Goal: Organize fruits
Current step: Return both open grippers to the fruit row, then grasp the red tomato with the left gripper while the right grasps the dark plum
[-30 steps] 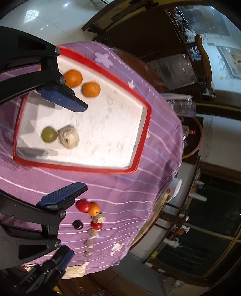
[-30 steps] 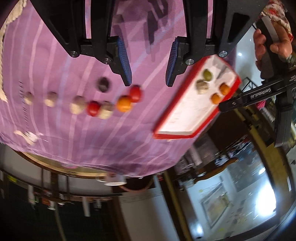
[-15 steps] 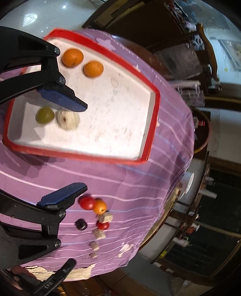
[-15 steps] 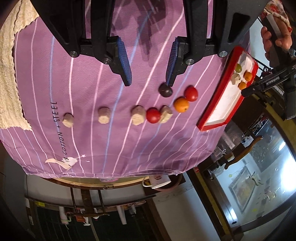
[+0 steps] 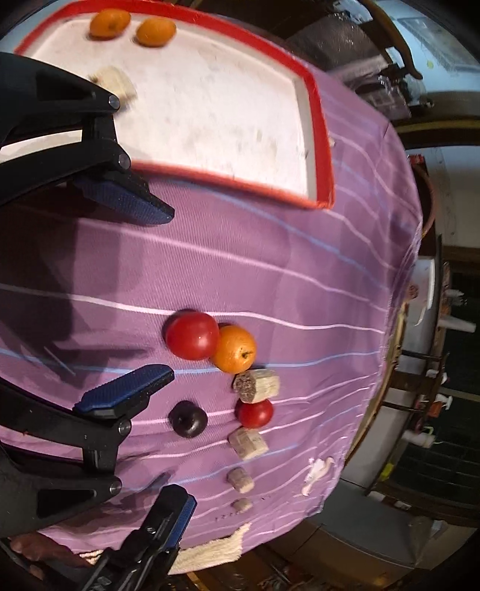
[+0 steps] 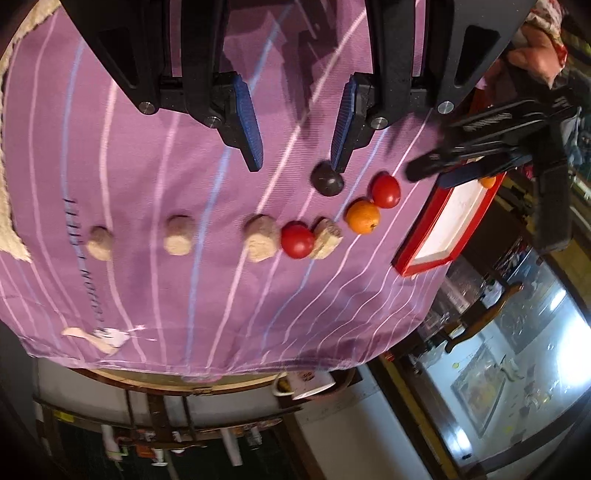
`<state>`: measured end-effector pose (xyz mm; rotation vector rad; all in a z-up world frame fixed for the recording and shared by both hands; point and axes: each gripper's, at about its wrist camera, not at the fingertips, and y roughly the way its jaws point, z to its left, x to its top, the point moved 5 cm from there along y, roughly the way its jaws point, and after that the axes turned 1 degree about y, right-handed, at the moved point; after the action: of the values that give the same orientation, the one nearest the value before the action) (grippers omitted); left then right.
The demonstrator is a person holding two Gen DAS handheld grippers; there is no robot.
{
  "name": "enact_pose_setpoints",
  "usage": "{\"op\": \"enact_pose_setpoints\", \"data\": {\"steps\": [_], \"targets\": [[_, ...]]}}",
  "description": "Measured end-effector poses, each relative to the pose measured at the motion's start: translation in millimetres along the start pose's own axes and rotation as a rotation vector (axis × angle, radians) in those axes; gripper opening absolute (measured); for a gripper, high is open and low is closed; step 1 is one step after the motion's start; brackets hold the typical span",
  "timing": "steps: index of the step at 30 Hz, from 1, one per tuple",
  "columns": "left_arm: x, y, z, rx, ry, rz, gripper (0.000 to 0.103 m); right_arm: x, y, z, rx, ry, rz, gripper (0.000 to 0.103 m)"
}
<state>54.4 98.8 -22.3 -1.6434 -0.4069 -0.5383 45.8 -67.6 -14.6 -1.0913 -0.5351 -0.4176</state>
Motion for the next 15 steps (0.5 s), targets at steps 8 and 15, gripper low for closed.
{"op": "enact_pose_setpoints", "data": {"steps": [8,15], "targets": [[7.3,16.9,-13.1,-0.042,0.040,0.004,0.055,8.6,26.8,21.2,-0.009,-0.086,0.017,0.042],[10.0,18.3,-18.5,-0.083,0.085,-0.009,0.036,8.5,47.7,24.6,0.023,-0.075,0.061,0.042]]}}
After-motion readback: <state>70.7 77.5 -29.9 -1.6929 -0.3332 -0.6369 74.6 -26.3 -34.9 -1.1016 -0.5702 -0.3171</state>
